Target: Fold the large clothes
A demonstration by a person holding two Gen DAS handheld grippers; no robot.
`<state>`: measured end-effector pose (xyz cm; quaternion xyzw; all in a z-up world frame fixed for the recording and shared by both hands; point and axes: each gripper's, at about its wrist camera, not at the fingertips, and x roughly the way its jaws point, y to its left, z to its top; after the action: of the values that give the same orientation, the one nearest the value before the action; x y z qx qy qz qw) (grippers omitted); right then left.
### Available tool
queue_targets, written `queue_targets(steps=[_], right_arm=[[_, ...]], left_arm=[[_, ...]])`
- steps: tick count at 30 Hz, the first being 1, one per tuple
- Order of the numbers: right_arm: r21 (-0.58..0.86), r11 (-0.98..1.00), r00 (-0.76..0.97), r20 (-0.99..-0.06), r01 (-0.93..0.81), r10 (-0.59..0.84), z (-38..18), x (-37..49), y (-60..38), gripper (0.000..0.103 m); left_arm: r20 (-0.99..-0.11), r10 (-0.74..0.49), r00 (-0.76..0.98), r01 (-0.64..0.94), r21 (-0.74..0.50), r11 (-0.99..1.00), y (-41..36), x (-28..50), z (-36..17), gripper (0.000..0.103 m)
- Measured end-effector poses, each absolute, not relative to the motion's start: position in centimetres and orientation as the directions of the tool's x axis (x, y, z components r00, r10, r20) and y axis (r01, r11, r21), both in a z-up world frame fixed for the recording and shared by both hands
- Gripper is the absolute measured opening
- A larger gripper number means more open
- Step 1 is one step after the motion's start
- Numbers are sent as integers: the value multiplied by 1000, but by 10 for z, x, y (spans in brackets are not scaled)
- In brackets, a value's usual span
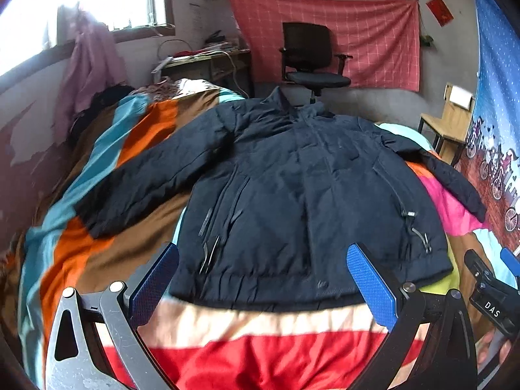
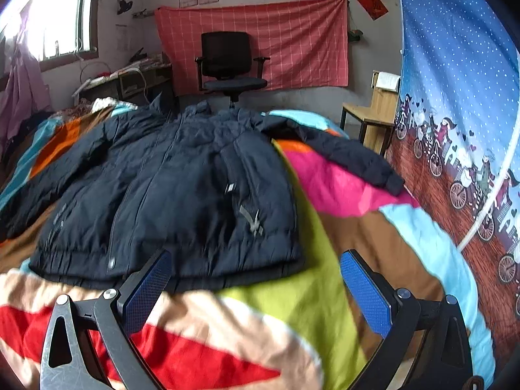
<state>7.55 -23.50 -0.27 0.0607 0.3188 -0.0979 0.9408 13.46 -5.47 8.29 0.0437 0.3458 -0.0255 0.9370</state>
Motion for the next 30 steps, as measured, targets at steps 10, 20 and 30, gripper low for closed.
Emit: queue_targets(steps=[10, 20, 30], right_arm=[[135, 943, 785, -596, 304, -168, 15, 139, -300, 103], [261, 809, 697, -677, 527, -235, -29, 221, -396, 103], [569, 541, 739, -656, 619, -155, -88, 249, -489, 103]], left_arm=[[-730, 18, 683, 236, 244, 941, -129, 245, 86, 102], [-742, -112, 661, 397, 219, 891, -201, 382, 34, 101], [-715, -75, 696, 338, 233, 912, -264, 495, -19, 101]])
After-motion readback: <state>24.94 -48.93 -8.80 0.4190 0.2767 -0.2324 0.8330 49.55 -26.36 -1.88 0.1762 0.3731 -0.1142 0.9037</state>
